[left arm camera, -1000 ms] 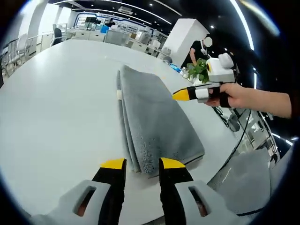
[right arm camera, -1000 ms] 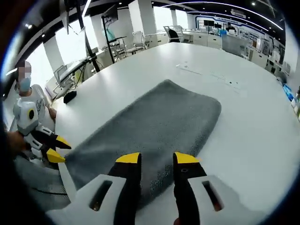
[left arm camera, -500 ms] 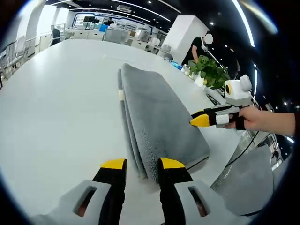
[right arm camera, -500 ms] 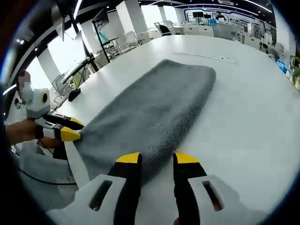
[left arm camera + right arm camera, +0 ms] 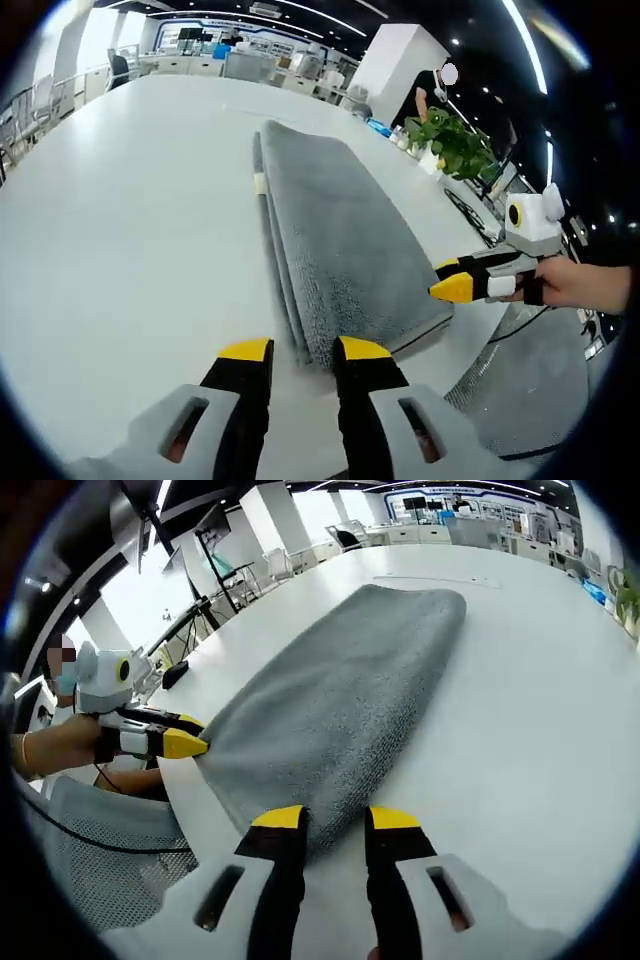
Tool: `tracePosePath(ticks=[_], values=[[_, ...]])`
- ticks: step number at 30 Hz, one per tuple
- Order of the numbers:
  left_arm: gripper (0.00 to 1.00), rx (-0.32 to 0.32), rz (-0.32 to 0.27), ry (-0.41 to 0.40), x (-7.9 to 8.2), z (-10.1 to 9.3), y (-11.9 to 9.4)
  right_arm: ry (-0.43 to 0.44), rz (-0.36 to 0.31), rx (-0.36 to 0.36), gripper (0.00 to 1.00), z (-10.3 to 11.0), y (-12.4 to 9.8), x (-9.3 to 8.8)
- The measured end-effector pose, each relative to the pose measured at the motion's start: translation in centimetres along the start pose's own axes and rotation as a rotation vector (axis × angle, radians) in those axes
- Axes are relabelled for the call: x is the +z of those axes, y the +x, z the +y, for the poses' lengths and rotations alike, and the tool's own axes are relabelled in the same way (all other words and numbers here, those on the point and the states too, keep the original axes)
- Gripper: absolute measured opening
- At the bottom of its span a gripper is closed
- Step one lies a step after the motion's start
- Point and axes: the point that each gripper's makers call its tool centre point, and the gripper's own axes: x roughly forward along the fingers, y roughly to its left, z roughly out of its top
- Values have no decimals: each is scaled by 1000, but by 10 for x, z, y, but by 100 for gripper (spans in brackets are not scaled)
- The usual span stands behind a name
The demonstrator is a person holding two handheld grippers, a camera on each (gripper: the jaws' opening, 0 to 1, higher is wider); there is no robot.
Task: Fold the towel on the table until its edges align and the towel forms a compact rectangular stack.
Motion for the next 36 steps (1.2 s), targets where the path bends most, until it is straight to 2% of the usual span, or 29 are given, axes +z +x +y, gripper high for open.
tracePosePath(ticks=[3, 5, 13, 16, 19, 21, 23, 25, 30, 36], values=[[24, 2, 3, 12, 0, -1, 0, 32, -13, -1, 17, 3, -3, -4], [23, 6, 4, 18, 0, -1, 1, 16, -25, -4, 16, 12, -6, -7], [21, 11, -4, 91, 0, -1, 4, 21, -54, -16, 14, 10, -6, -7], [21, 18, 5, 99, 0, 1, 3, -11, -76, -12, 6, 16, -4, -9], [21, 39, 19, 127, 0, -1, 5, -43, -80, -28, 3, 18, -9, -8], [21, 63, 47, 167, -1, 0, 6, -36, -77, -28, 2, 16, -8, -8], [18, 56, 69, 154, -1, -7, 10, -10, -70, -29, 2, 14, -7, -7], [18, 75, 80, 184, -2, -7, 11, -17, -67, -30, 1, 15, -11, -4], [17, 45, 92, 140, -5, -14, 13, -62, -84, -51, 1, 11, -21, -4], [15, 9, 120, 171, -12, -26, 12, -23, -105, -51, 1, 9, -29, -10]])
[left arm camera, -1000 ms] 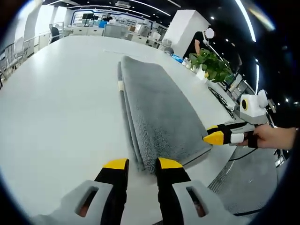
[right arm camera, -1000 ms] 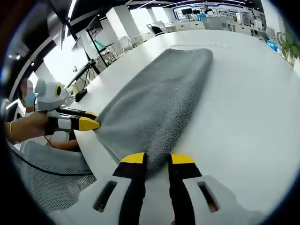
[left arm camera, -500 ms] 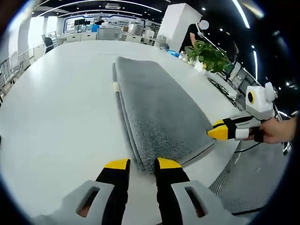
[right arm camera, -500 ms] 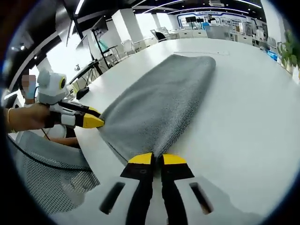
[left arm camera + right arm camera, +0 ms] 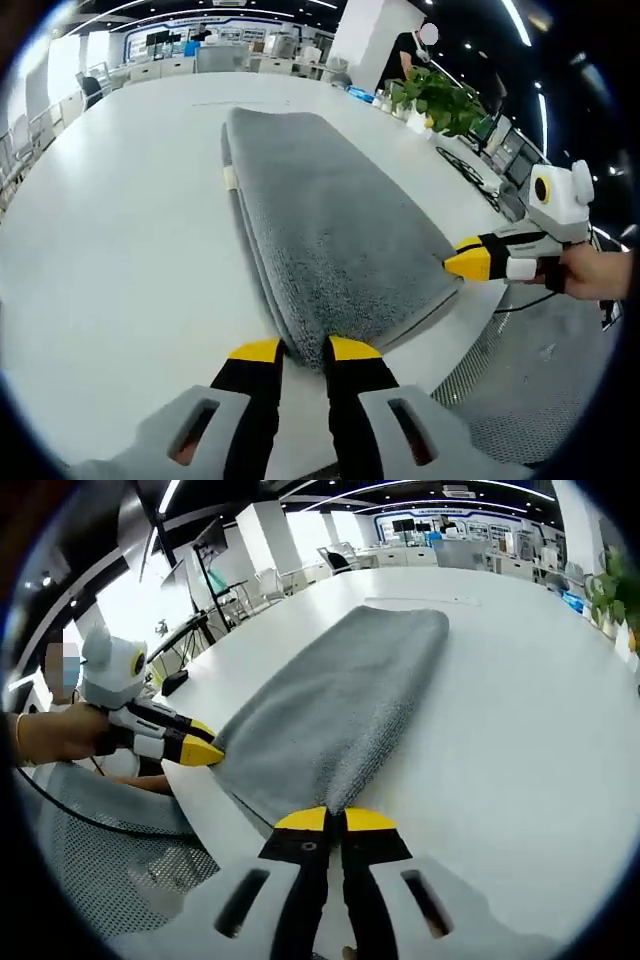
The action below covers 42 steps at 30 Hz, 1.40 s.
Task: Fold the towel on the table until its edges align and the towel forms a compact rectangular stack.
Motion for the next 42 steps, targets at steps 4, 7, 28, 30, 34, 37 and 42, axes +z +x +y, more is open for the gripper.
tracePosePath(ticks=[4, 7, 28, 30, 34, 37, 42], values=[[11, -45, 18, 18, 0, -8, -1, 5, 1, -4, 1, -4, -6, -1], [8, -65, 16, 24, 4, -15, -3, 34, -13, -2, 1, -8, -10, 1], [5, -191, -44, -25, 9, -38, -40, 33, -32, 32, 0, 10, -41, 3], [5, -185, -42, -8, 9, -42, -45, 49, -26, 44, 0, 12, -42, 0], [5, -179, -42, 31, 9, -41, -50, 64, -26, 56, 0, 19, -46, -1], [5, -181, -47, 32, 9, -42, -52, 62, -21, 60, 0, 23, -49, -3], [4, -223, -78, -39, 15, -44, -55, 57, -15, 56, 0, 22, -49, -6]])
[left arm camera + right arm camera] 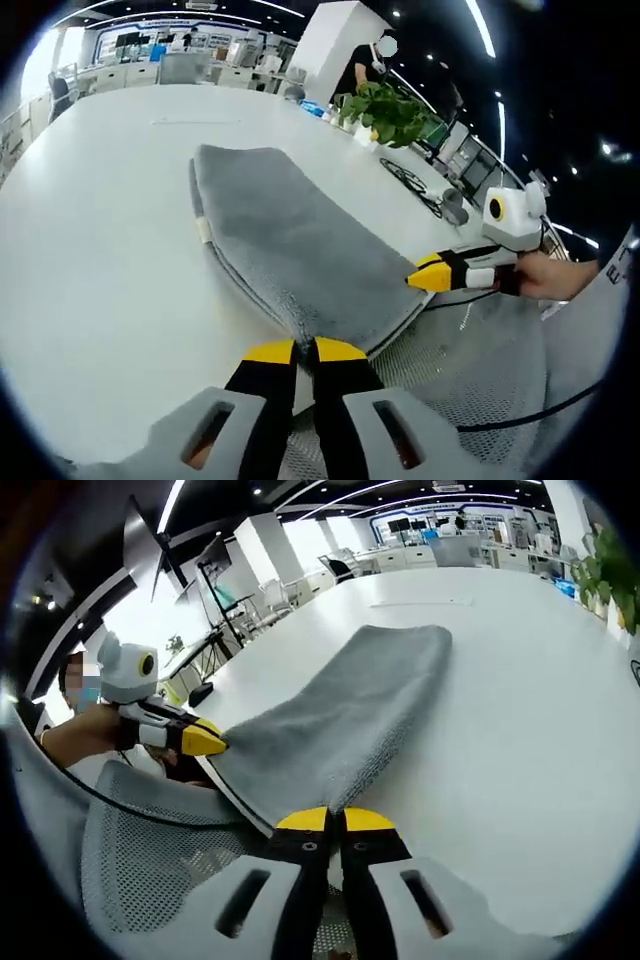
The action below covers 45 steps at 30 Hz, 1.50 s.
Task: Fold the towel on the table until its edges align and the towel forms a compact rectangular stack.
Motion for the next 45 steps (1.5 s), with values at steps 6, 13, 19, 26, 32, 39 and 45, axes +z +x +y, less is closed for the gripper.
tracePosePath(ticks=[6, 13, 19, 26, 32, 39, 45], values=[[4, -25, -35, -27, 9, -2, -2, 3, 11, -8, 1, -6, -1, 0], [4, -36, -73, -28, 24, -7, -5, 47, -5, 1, 1, -5, -6, 14], [4, -35, -97, -20, 37, -9, -10, 100, -35, 23, 0, -2, -10, 30], [4, -1, -60, 4, 26, 0, -10, 274, -64, 62, 0, 2, -12, 47], [6, 7, -27, 14, 12, 3, -5, 256, -74, 71, 0, 12, -12, 54], [20, 53, -25, 170, 14, 1, -6, 272, -87, 83, 0, 19, -8, 62], [33, -29, -40, 275, 19, -36, 6, 276, -84, 91, 0, 28, -7, 64]])
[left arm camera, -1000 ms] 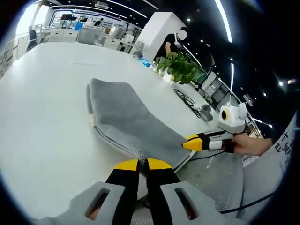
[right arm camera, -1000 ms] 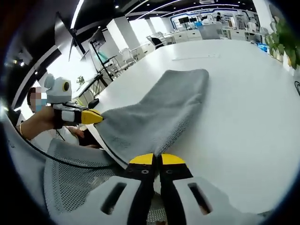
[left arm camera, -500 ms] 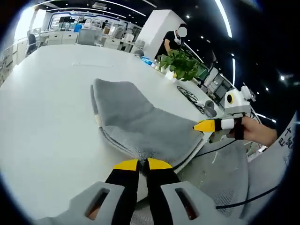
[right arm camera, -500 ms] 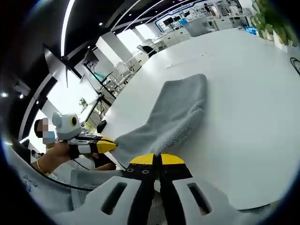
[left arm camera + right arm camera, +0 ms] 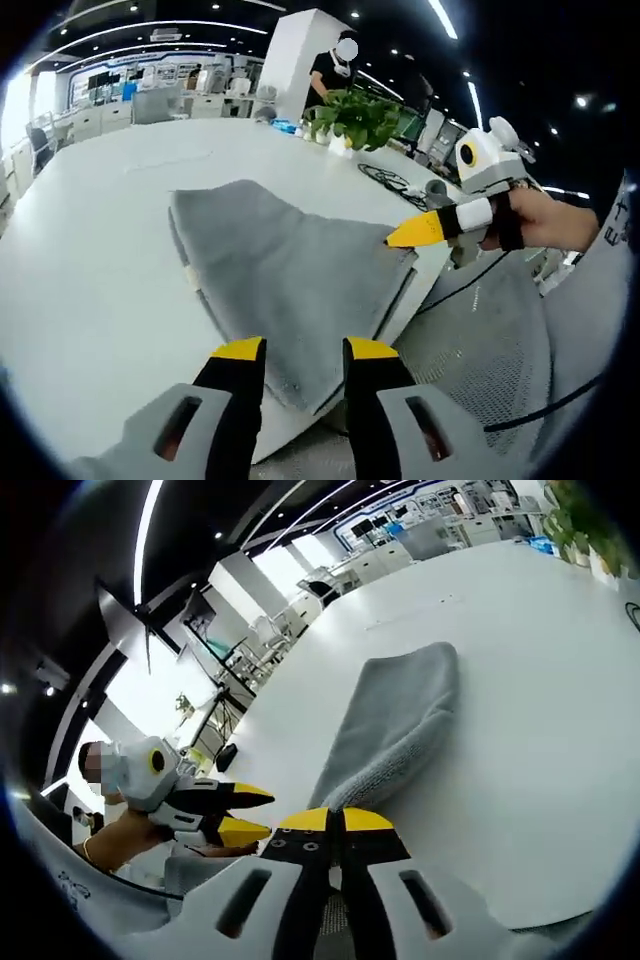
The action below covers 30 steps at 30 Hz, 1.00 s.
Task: Fold the towel on the table until its edges align and the towel forms a compact rectangular stack.
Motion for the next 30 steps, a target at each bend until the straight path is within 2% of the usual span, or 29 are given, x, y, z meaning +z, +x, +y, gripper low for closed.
tracePosePath(ticks=[1, 4, 8, 13, 15, 17, 19, 20, 22, 25, 27, 30], values=[[35, -16, 12, 8, -1, -6, 3, 4, -2, 1, 0, 0, 0, 0], [39, -66, 71, 101, -6, -24, 19, 5, -4, -1, 0, 1, 0, 2], [42, -87, 103, 193, -8, -38, 35, 11, -5, -5, 0, -2, 0, 2], [44, -53, 127, 258, -8, -36, 56, 23, -8, -9, 0, -3, 0, 1], [43, -30, 166, 319, -12, -32, 61, 28, -10, -11, 0, -1, -1, 1], [41, -4, 215, 341, -17, -29, 63, 28, -9, -12, 0, -3, 0, 1], [38, 10, 214, 347, -16, -29, 63, 26, -8, -11, 0, -2, 0, 1], [32, 21, 215, 359, -17, -26, 63, 23, -6, -12, 0, -2, 0, 1], [25, 61, 211, 445, -15, -18, 60, -39, 9, -28, 0, -3, -2, 0], [20, 42, 220, 436, -20, -18, 60, -31, 14, -25, 0, -9, 1, 0], [14, 36, 217, 417, -17, -17, 58, -44, 22, -30, 0, -11, 0, -2], [9, 34, 210, 406, -10, -16, 54, -117, 43, -35, 0, -14, -1, -5]])
